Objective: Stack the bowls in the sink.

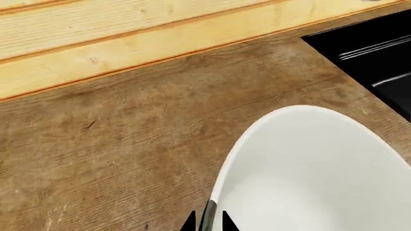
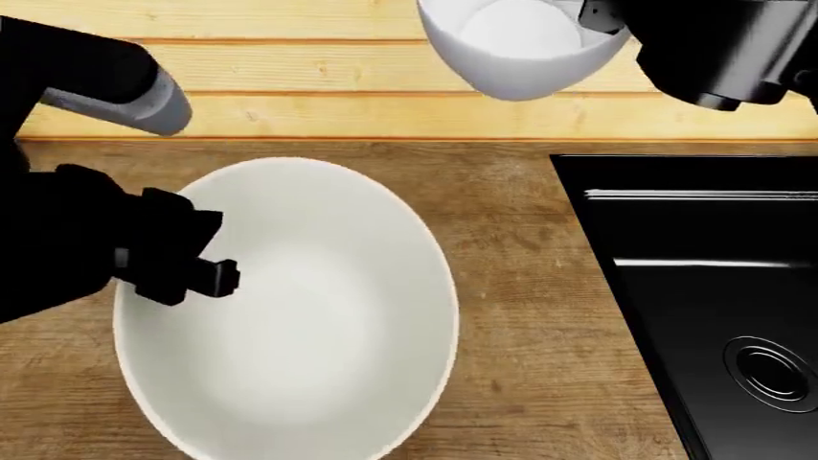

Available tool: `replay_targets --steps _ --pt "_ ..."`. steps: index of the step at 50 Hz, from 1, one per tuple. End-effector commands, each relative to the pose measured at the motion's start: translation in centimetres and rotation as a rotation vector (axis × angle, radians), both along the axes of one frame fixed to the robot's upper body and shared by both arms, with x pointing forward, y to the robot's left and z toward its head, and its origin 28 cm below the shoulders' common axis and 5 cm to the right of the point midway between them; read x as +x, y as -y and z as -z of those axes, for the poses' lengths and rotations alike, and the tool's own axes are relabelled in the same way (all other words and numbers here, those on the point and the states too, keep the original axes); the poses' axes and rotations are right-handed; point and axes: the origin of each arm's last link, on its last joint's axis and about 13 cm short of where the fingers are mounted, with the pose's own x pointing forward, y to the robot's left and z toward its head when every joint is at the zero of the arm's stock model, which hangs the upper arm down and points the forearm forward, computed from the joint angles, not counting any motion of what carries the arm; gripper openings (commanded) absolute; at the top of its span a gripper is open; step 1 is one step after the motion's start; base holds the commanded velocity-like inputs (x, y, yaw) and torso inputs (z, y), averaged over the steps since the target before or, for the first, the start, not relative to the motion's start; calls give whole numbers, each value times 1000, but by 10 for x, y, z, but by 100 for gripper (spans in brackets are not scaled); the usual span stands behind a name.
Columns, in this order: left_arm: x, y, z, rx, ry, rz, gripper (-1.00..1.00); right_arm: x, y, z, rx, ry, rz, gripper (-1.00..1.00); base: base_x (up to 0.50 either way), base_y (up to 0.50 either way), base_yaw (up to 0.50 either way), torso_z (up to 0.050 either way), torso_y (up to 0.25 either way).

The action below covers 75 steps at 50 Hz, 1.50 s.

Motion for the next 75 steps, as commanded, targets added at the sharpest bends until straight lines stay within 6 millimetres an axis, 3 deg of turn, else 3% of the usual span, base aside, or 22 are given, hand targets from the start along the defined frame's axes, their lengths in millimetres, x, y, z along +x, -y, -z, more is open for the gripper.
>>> replay_targets --steps 1,11,24,40,49,66,75 --pt "-12 -13 -25 -80 174 -148 -100 -31 13 -17 -47 86 -14 -100 0 0 0 0 0" --pt "-24 -22 -46 -119 289 -246 -100 -61 30 -18 -112 128 -17 -100 0 0 0 0 0" --pt "-43 -24 -65 -121 389 -324 -100 -97 58 -26 -77 155 17 -100 0 0 0 0 0" --pt "-60 -31 -96 -151 576 -418 -100 -123 72 -6 -129 135 -52 -100 0 0 0 0 0" --pt "-66 -35 -106 -167 657 -481 -100 -139 79 -6 -162 198 -42 -100 0 0 0 0 1" --pt "-64 -34 -114 -156 689 -487 -100 -151 90 -8 -177 274 6 -100 -1 0 0 0 1" --pt "-65 -33 -115 -156 688 -482 -100 -152 92 -6 -163 273 11 -100 -412 -26 0 0 1"
